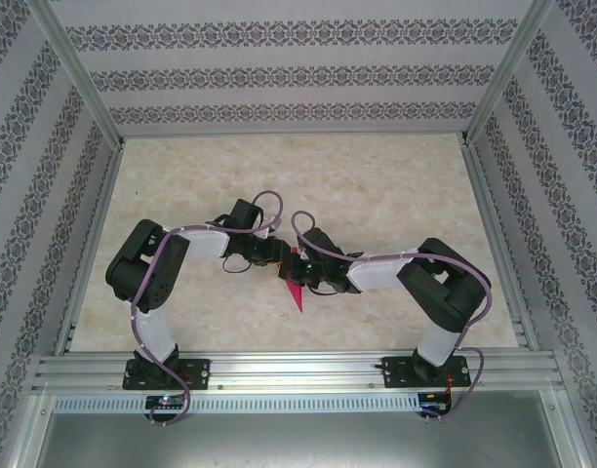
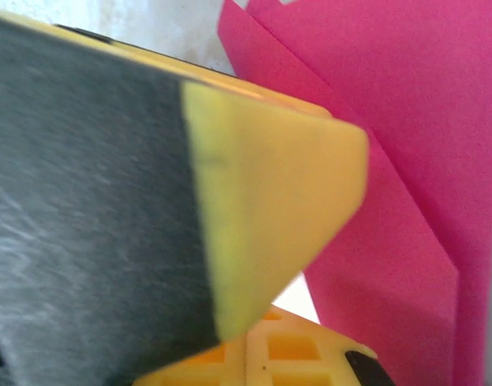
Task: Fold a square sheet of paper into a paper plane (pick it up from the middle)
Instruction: Fold the wing for the fifth time at the center of the table.
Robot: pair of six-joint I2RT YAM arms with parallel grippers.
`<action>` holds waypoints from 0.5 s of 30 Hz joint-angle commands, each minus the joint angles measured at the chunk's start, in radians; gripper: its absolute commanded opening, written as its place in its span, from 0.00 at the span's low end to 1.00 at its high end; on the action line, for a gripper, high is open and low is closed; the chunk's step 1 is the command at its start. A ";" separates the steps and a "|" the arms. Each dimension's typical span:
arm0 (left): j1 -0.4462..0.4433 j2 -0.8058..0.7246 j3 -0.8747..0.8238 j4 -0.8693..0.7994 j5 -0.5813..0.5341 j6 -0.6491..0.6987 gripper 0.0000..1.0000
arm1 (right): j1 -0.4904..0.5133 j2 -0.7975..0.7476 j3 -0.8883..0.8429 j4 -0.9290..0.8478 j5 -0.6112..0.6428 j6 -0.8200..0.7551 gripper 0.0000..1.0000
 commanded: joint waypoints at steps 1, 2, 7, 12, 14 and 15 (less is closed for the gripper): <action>-0.017 0.049 0.009 -0.014 -0.053 0.016 0.36 | -0.016 0.052 0.040 0.009 0.032 -0.001 0.04; -0.016 0.050 0.010 -0.017 -0.050 0.016 0.36 | -0.017 0.070 0.042 0.009 0.046 0.002 0.04; -0.016 0.048 0.010 -0.020 -0.055 0.017 0.36 | -0.018 0.113 0.007 0.008 0.072 0.030 0.03; -0.016 0.046 0.006 -0.029 -0.087 0.009 0.35 | -0.013 0.041 -0.054 0.001 0.031 0.043 0.04; -0.017 0.050 0.006 -0.030 -0.100 0.000 0.34 | -0.011 0.008 -0.062 -0.018 -0.001 0.035 0.05; -0.017 0.051 0.008 -0.032 -0.105 -0.003 0.34 | -0.009 -0.003 -0.068 -0.020 -0.015 0.027 0.05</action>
